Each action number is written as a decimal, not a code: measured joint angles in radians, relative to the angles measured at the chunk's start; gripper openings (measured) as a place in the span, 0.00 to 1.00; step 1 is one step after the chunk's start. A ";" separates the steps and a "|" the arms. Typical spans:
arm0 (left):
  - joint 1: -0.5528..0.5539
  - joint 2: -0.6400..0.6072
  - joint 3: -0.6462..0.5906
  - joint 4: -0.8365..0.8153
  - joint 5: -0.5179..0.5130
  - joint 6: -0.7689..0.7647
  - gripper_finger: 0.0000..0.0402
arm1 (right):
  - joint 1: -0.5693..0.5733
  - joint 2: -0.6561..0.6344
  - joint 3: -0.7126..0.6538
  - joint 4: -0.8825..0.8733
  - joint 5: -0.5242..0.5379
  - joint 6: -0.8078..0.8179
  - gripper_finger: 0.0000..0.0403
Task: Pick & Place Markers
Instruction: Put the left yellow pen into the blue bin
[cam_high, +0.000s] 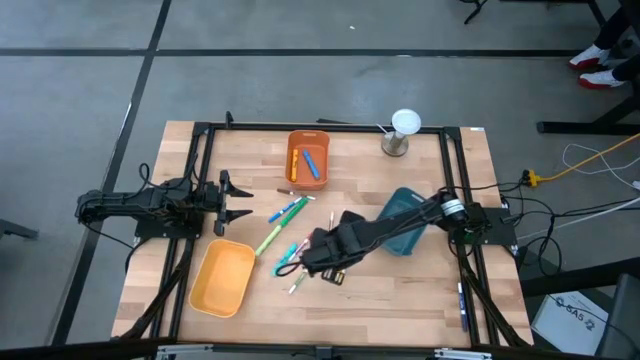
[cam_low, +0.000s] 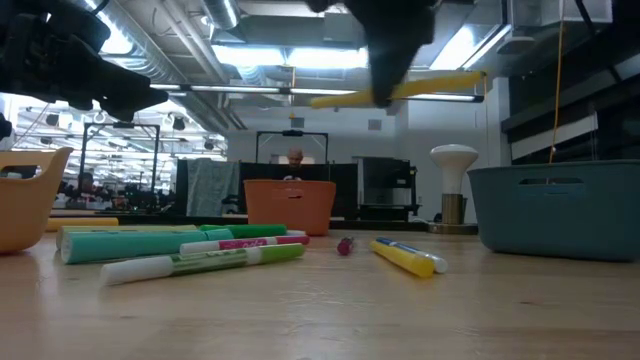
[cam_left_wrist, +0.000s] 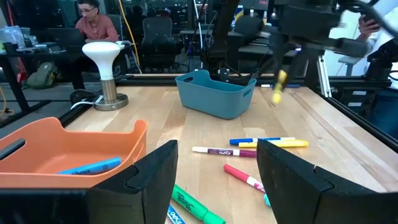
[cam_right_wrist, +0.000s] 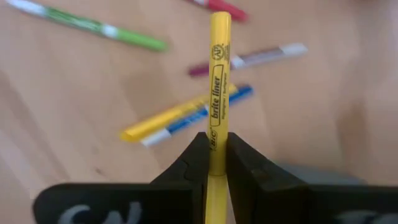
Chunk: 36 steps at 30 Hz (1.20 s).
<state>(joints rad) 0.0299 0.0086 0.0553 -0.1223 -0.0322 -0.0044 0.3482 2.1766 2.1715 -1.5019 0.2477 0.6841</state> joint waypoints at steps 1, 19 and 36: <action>0.000 0.000 0.000 0.000 0.000 0.000 0.53 | 0.003 -0.006 0.000 -0.027 0.011 0.015 0.09; 0.000 0.000 0.000 0.000 0.000 0.000 0.53 | 0.078 -0.361 -0.343 -0.056 0.257 0.301 0.09; 0.000 0.000 0.000 0.000 0.000 0.000 0.53 | 0.066 -0.736 -1.063 0.363 0.178 0.831 0.09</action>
<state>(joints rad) 0.0299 0.0086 0.0551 -0.1225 -0.0326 -0.0044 0.4139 1.4406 1.1082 -1.1389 0.4261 1.5156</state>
